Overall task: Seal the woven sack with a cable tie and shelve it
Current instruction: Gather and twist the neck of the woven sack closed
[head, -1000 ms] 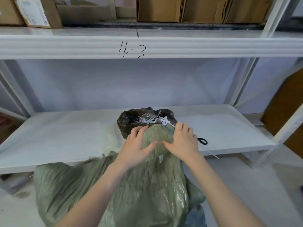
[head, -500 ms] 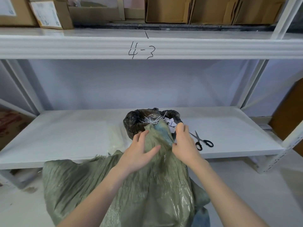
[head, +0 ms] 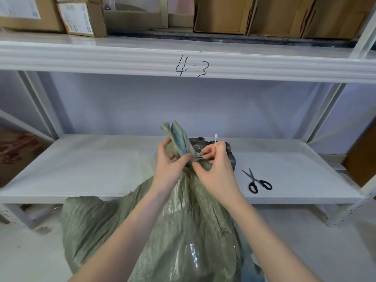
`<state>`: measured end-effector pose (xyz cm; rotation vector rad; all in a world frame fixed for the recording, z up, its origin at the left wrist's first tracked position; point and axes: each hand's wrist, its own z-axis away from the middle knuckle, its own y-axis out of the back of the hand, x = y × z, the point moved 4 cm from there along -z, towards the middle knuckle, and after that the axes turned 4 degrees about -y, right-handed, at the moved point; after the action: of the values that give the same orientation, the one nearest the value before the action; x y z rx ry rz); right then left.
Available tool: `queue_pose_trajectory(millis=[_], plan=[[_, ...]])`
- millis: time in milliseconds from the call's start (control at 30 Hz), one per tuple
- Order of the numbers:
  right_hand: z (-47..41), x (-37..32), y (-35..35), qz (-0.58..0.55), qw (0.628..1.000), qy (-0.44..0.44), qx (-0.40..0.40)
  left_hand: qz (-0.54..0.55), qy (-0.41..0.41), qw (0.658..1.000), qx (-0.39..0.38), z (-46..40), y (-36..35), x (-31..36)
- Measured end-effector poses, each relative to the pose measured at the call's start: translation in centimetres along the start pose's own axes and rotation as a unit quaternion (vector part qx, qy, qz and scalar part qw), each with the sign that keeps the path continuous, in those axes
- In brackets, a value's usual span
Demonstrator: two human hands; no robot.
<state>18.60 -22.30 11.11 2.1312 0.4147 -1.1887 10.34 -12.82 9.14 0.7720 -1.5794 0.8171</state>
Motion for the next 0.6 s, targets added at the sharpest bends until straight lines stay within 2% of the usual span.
queue_pose_trajectory(millis=[67, 133, 267, 467, 533, 600], plan=[[-0.1, -0.1, 0.2, 0.064, 0.997, -0.037, 0.009, 0.022, -0.041, 0.999, 0.013, -0.1, 0.4, 1.4], [0.0, 0.0, 0.2, 0.090, 0.992, -0.089, -0.023, 0.036, -0.071, 0.997, -0.003, 0.0, 0.6, 2.7], [0.2, -0.2, -0.4, 0.019, 0.979, -0.170, -0.108, 0.060, -0.082, 0.992, -0.074, 0.5, 0.2, 4.0], [0.1, -0.3, -1.6, -0.092, 0.971, -0.169, -0.139, 0.106, -0.089, 0.976, -0.168, 1.2, -0.9, 4.7], [0.0, -0.2, -1.4, -0.123, 0.970, -0.175, -0.113, 0.085, -0.113, 0.981, -0.135, 1.4, -0.6, 5.2], [-0.2, -0.1, -1.0, -0.119, 0.974, -0.177, -0.074, -0.029, -0.137, 0.989, -0.050, 1.5, 0.3, 5.5]])
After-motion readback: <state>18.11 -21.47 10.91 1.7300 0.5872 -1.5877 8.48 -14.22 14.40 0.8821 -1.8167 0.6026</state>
